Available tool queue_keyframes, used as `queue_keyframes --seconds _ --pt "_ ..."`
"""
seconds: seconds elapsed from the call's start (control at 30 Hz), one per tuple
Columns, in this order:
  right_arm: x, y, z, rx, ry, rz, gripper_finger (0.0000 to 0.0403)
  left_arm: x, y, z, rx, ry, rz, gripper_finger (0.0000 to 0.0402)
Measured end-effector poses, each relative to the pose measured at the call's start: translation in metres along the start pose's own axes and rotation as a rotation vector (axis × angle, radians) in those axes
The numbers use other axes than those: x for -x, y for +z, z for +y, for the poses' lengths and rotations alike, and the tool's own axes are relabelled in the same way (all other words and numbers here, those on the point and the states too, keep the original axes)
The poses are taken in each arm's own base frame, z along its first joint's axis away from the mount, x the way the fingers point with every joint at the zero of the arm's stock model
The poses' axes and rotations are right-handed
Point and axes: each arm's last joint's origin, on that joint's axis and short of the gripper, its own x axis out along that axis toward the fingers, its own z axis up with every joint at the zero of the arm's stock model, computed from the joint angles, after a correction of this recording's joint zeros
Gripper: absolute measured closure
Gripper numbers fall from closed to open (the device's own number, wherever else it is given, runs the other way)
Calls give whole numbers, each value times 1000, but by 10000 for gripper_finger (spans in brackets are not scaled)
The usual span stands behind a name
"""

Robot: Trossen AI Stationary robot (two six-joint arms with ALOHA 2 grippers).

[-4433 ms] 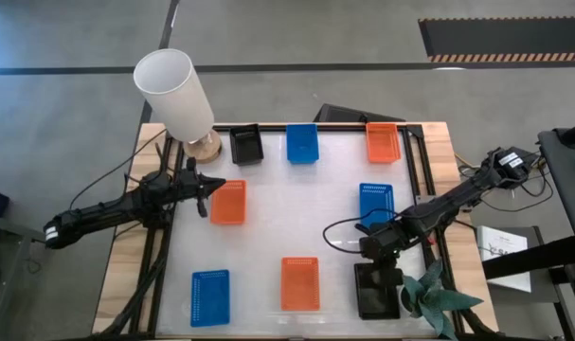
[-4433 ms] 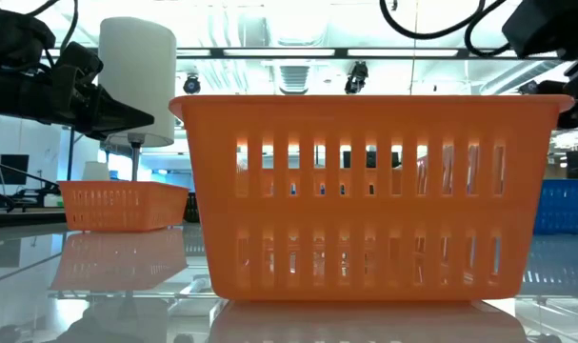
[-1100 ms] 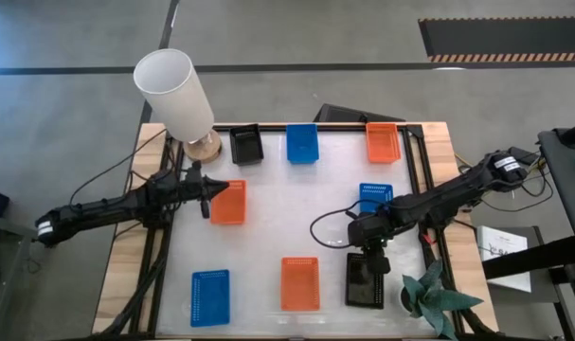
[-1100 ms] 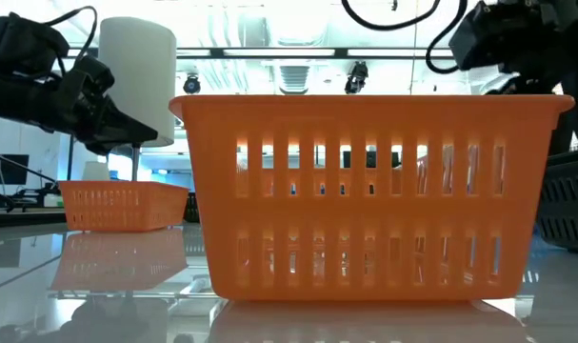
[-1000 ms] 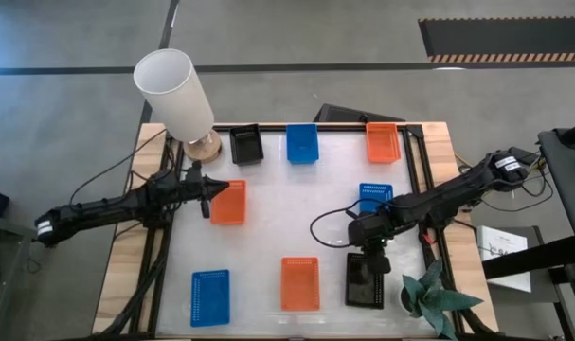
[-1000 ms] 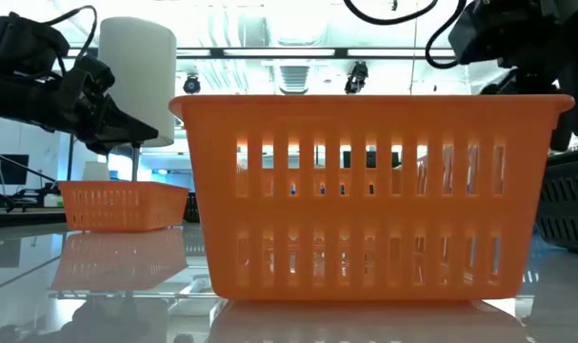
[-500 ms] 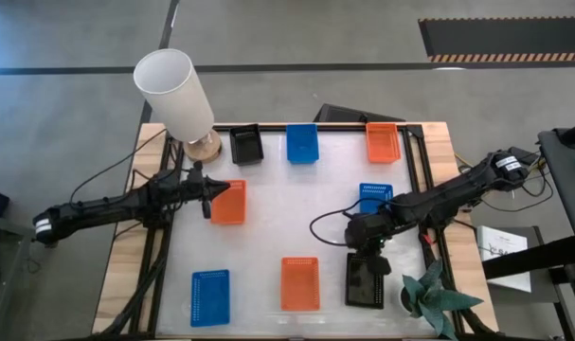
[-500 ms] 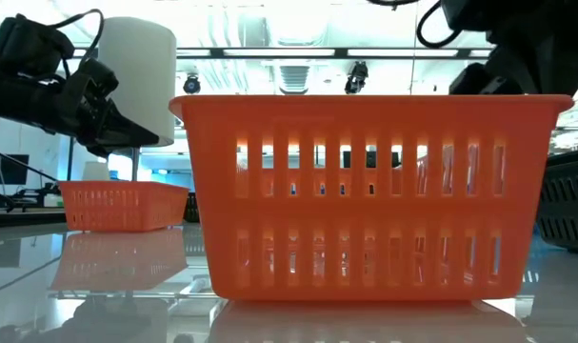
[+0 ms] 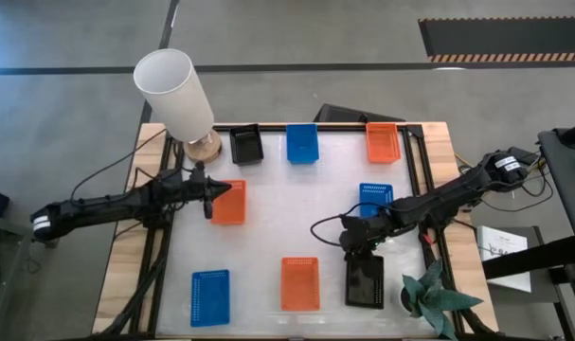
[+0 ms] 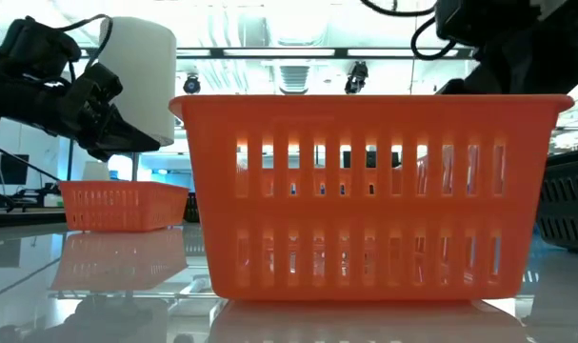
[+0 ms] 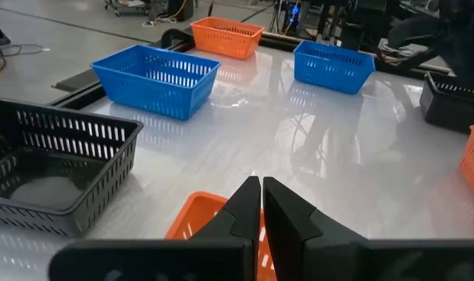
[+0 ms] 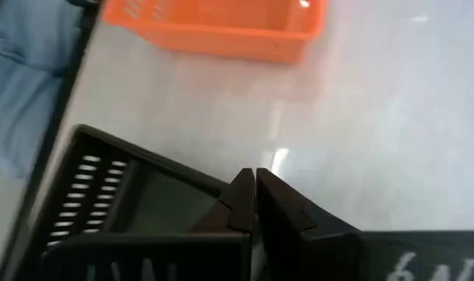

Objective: Stack baskets by color
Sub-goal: Stack the middle black bin on top of the bottom right black bin, then stack the middle left orange bin on top of the top right orange bin

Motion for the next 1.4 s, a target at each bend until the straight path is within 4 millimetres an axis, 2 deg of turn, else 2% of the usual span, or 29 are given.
queue_keyframes --seconds 0.43,0.6,0.8,0.97,1.17,1.3,1.4 --pt "-6 -18 -8 -58 -120 27 394 -4 12 0 3 19 -10 400" --pt "4 -15 -5 -30 -169 -41 394 -8 20 -1 21 28 19 400" --pt "21 -12 1 -17 -151 -122 394 -18 33 -1 28 33 63 400" --pt "29 -26 7 -63 -145 -93 394 -28 42 -2 8 40 185 400" --pt "37 -45 12 -110 -213 -148 394 -36 51 -2 -29 40 290 400" --pt "43 -49 15 -94 -235 -186 394 -39 58 -1 -38 88 389 397" --pt "45 -49 15 -78 -238 -197 394 -41 66 -2 -48 98 444 378"
